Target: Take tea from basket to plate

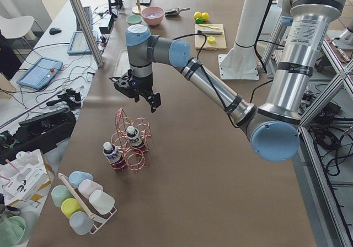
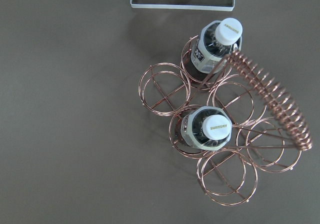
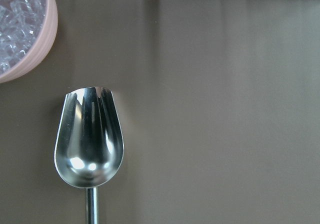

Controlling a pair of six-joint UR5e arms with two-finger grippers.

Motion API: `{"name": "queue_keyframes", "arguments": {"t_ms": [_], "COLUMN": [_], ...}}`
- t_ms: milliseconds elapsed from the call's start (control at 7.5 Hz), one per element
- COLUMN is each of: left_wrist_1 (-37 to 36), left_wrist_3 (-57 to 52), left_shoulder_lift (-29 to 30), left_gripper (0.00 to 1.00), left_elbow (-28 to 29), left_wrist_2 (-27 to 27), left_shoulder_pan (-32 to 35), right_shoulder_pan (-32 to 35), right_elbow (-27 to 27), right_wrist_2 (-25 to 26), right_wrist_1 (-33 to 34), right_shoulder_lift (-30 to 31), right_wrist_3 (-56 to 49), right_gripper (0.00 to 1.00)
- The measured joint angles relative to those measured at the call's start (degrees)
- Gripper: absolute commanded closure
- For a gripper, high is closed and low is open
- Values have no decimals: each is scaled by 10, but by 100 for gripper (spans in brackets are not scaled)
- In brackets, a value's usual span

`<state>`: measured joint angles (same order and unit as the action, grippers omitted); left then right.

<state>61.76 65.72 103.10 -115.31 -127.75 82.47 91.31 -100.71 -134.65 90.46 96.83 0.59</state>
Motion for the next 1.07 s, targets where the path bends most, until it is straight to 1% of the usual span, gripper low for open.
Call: {"name": "queue_keyframes", "arguments": {"t_ms": [400, 533, 667, 933, 1067], "left_wrist_1": [7, 25, 63, 168, 192], "left_wrist_3": [-169, -207, -230, -292, -332], "left_shoulder_lift": [-56, -82, -111, -166, -177], "left_gripper": [2, 2, 2, 2, 2], "left_elbow": [4, 9, 20, 64, 81], "left_wrist_2": [-9, -9, -8, -9, -9], "left_shoulder_pan": [-2, -2, -1, 4, 6], "right_shoulder_pan": [9, 10, 10, 9, 9], "right_elbow": [14, 14, 14, 13, 13], "right_wrist_2": [8, 12, 19, 25, 26], "right_wrist_1": [0, -1, -1, -1, -1], "right_shoulder_lift": [5, 3, 1, -1, -1], "right_wrist_3": [-14, -14, -14, -14, -14], "right_gripper": [0, 0, 0, 0, 0]}}
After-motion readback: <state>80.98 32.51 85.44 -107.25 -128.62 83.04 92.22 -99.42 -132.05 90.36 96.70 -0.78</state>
